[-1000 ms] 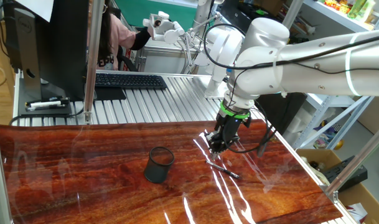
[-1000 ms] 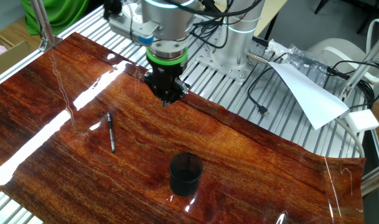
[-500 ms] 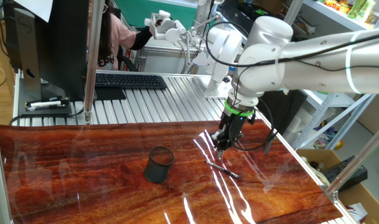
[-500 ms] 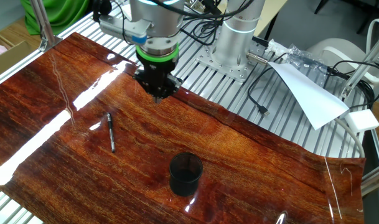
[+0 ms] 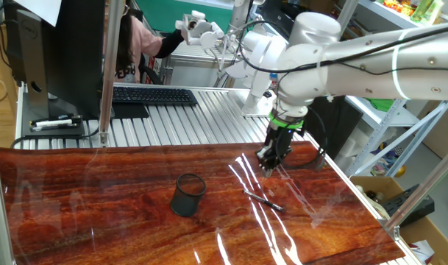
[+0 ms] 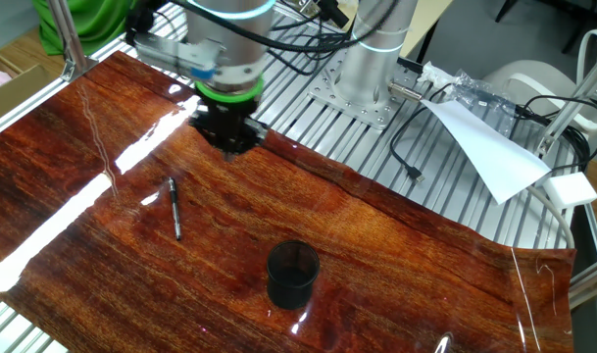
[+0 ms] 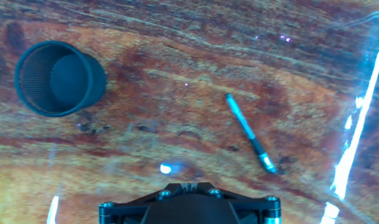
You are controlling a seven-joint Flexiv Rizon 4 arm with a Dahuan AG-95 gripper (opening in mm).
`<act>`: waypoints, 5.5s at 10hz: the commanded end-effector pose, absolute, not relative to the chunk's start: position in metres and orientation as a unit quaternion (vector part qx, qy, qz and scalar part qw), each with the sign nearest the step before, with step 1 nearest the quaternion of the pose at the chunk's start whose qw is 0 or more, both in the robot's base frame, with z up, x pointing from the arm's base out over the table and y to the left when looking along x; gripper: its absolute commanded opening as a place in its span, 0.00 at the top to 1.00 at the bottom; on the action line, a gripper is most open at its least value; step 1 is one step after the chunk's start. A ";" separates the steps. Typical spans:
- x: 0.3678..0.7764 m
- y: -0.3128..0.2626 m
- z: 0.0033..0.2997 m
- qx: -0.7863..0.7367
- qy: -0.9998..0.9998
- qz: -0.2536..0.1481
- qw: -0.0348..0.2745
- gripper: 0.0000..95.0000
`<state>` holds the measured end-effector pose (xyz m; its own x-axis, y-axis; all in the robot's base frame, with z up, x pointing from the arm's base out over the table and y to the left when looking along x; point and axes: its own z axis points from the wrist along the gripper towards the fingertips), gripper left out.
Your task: Put the pen into the pen holder
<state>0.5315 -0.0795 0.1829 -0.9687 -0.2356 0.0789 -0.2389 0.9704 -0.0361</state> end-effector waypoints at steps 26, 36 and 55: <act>0.593 -0.137 0.141 0.115 -0.987 0.037 0.106 1.00; 0.593 -0.137 0.136 0.115 -0.987 0.038 0.106 1.00; 0.593 -0.137 0.136 0.111 -0.989 0.038 0.086 1.00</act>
<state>0.5931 -0.1376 0.1356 -0.9607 -0.2129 0.1783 -0.2261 0.9724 -0.0570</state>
